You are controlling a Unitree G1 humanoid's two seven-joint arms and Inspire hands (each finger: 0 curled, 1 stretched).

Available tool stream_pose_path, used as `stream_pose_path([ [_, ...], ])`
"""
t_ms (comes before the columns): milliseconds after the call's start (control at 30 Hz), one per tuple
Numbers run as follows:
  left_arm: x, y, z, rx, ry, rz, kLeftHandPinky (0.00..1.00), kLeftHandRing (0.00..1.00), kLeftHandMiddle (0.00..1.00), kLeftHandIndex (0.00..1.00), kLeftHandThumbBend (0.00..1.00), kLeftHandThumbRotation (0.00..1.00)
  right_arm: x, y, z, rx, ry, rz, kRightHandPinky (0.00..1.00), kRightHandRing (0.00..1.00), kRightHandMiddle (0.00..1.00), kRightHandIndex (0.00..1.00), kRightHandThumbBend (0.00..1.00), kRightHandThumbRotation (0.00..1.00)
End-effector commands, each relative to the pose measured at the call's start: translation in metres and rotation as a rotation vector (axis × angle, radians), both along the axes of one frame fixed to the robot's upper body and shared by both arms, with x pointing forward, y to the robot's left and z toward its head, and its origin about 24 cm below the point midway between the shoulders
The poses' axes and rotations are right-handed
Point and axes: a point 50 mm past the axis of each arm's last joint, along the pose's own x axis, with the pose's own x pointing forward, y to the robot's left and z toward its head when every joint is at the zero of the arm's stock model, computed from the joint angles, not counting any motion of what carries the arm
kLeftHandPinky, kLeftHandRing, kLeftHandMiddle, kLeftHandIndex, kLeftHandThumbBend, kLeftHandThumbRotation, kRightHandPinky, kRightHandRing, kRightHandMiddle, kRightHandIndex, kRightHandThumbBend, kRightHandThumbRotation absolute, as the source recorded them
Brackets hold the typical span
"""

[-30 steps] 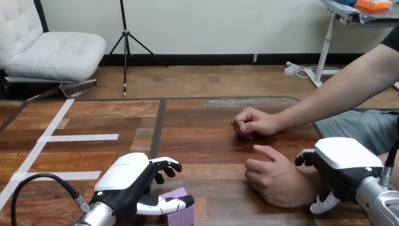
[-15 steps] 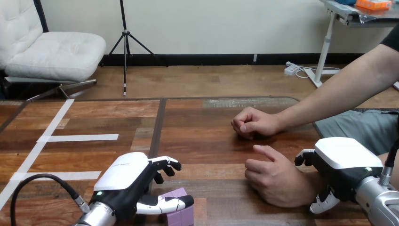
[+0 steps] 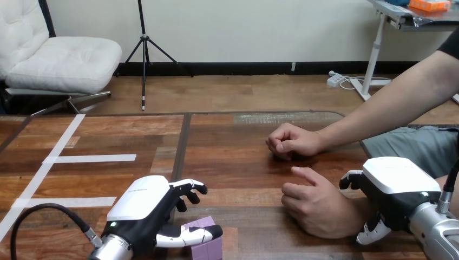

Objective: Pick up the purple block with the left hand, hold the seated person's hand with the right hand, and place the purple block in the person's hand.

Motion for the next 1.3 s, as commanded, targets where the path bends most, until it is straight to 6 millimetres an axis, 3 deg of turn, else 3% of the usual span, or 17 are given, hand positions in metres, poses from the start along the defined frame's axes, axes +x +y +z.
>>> stream_pose_path([
  [0,0.0037,0.0027,0.0030,0.017,-0.038,-0.012,0.45,0.63,0.71,0.77,0.79,0.69,0.0059,-0.0018,0.0118,-0.014,-0.062,0.009,0.79,0.79,0.80,0.79,0.79,0.08],
  [267,0.0018,0.0023,0.0024,-0.061,-0.089,0.003,0.62,0.76,0.83,0.84,0.81,0.69,0.0057,-0.0026,0.0109,0.001,-0.059,0.000,0.80,0.80,0.80,0.79,0.79,0.07],
  [567,-0.0017,0.0019,0.0018,-0.306,-0.077,0.025,0.78,0.89,0.93,0.92,0.88,0.65,0.0058,-0.0035,0.0099,0.000,-0.059,0.000,0.80,0.79,0.80,0.79,0.79,0.07],
  [800,-0.0031,0.0025,0.0024,-0.487,-0.037,0.031,0.83,0.91,0.95,0.93,0.95,0.62,0.0060,-0.0037,0.0095,-0.001,-0.063,0.003,0.79,0.79,0.80,0.79,0.79,0.07],
  [1267,-0.0036,0.0050,0.0037,-0.577,-0.054,0.044,0.87,0.92,0.95,0.94,0.99,0.64,0.0070,-0.0042,0.0083,-0.004,-0.068,0.006,0.79,0.79,0.80,0.79,0.80,0.08],
])
